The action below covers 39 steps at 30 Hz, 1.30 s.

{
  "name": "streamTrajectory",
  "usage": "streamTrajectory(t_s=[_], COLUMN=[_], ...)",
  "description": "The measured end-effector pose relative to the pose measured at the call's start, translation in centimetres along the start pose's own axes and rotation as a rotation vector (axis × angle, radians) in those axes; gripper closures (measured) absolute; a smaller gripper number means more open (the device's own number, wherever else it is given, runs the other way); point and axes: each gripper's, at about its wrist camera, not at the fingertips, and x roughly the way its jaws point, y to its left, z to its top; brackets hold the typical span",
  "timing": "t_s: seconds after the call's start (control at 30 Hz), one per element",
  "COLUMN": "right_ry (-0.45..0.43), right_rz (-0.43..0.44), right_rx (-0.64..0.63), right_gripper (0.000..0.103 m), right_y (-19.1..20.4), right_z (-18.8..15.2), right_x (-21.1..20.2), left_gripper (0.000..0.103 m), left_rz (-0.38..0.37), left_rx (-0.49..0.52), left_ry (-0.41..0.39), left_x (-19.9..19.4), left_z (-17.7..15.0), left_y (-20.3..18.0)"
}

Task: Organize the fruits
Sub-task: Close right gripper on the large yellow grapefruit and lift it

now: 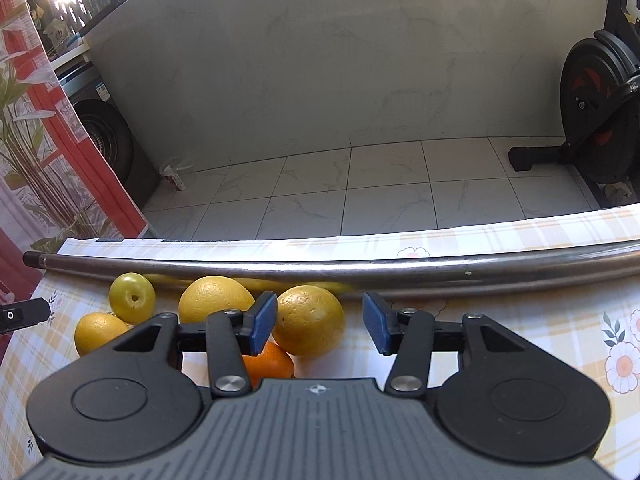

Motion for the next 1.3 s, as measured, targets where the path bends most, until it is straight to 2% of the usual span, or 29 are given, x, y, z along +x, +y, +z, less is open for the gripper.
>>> streamTrajectory(t_s=[0.37,0.63,0.67,0.7,0.97,1.3], right_ry=[0.029,0.029,0.027,0.024,0.023,0.030], right_rz=[0.061,0.124,0.141,0.151,0.127,0.045], right_rx=[0.002,0.134,0.143,0.143,0.068,0.015], right_gripper=[0.047,0.047,0.052,0.054,0.054,0.054], right_y=[0.0,-1.8,-2.0,-2.1,-1.7,-4.4], right_z=[-0.1,-0.3,-0.4,-0.4,-0.8,-1.8], right_x=[0.9,1.2,1.2,1.1,-0.5,-4.6], left_gripper=[0.039,0.039,0.039,0.039,0.039,0.039], left_rz=[0.000,-0.002,-0.003,-0.004,-0.020,-0.063], left_rx=[-0.009,0.020,0.025,0.029,0.059,0.092], left_ry=[0.041,0.042,0.041,0.040,0.049,0.076], left_x=[0.3,0.0,0.0,-0.1,-0.2,0.1], left_z=[-1.2,-1.7,-1.7,-1.8,-2.6,-3.8], left_y=[0.2,-0.7,-0.8,-1.0,-1.9,-3.3])
